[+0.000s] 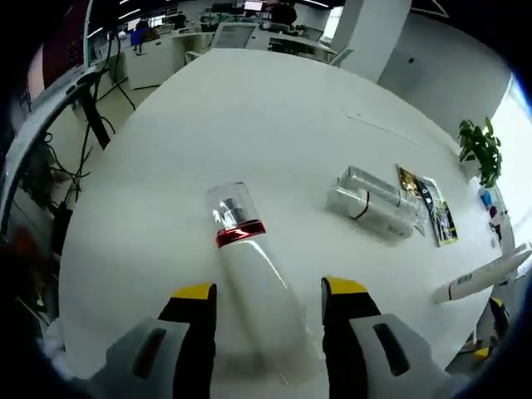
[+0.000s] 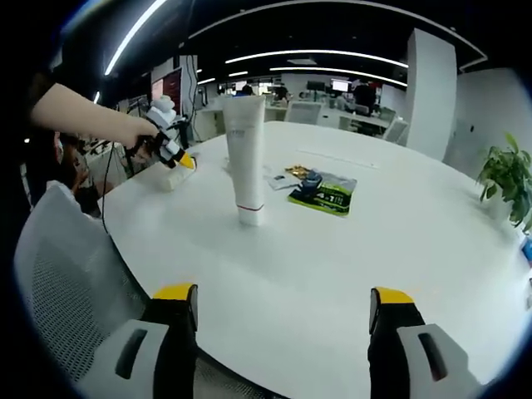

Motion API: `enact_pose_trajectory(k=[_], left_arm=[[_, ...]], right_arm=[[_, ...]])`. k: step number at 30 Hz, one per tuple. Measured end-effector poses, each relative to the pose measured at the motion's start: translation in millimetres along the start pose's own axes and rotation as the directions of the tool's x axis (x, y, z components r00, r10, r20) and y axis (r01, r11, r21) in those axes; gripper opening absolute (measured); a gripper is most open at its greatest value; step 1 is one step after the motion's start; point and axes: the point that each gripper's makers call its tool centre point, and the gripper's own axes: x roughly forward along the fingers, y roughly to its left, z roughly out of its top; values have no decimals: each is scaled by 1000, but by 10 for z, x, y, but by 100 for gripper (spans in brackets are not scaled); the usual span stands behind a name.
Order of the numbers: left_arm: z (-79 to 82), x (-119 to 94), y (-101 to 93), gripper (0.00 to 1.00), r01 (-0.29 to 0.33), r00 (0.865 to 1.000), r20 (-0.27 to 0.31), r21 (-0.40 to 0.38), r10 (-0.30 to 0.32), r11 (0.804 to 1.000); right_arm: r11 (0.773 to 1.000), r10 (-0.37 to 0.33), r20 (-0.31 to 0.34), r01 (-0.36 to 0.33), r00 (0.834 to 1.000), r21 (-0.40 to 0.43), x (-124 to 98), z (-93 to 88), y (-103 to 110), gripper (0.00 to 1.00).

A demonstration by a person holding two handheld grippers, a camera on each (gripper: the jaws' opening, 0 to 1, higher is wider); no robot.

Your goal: Arrange the skincare products in the storage area until every visible bottle or jar stands upright without overlapping.

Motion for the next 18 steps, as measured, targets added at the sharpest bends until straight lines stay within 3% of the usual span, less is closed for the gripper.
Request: enact_pose_trajectory(k=[3, 11, 12, 13, 16, 18], left_arm=[[-16, 15, 23, 42, -22, 999, -39, 20, 23, 1000], [41, 101, 34, 40, -30, 997, -65, 27, 32, 999], [63, 94, 143, 41, -80, 995, -60, 59, 84, 995], [52, 106, 56, 41, -44, 997, -69, 43, 47, 998], [76, 136, 48, 42, -50, 995, -77, 147, 62, 988], [79, 153, 41, 41, -56, 994, -83, 151, 69, 987]], right_arm=[[1000, 2, 0, -2, 1000, 4, -7, 5, 1, 90], [1000, 1, 1, -1, 1000, 9, -8, 11, -2, 89], [1000, 1, -2, -1, 1000, 7, -11, 12, 2, 89], [1000, 1, -4, -1, 1000, 6, 3, -9, -6, 89], [1000, 2, -8, -2, 1000, 8, 6, -12, -6, 88], [1000, 3, -11, -3, 1000, 6, 0, -11, -4, 88]])
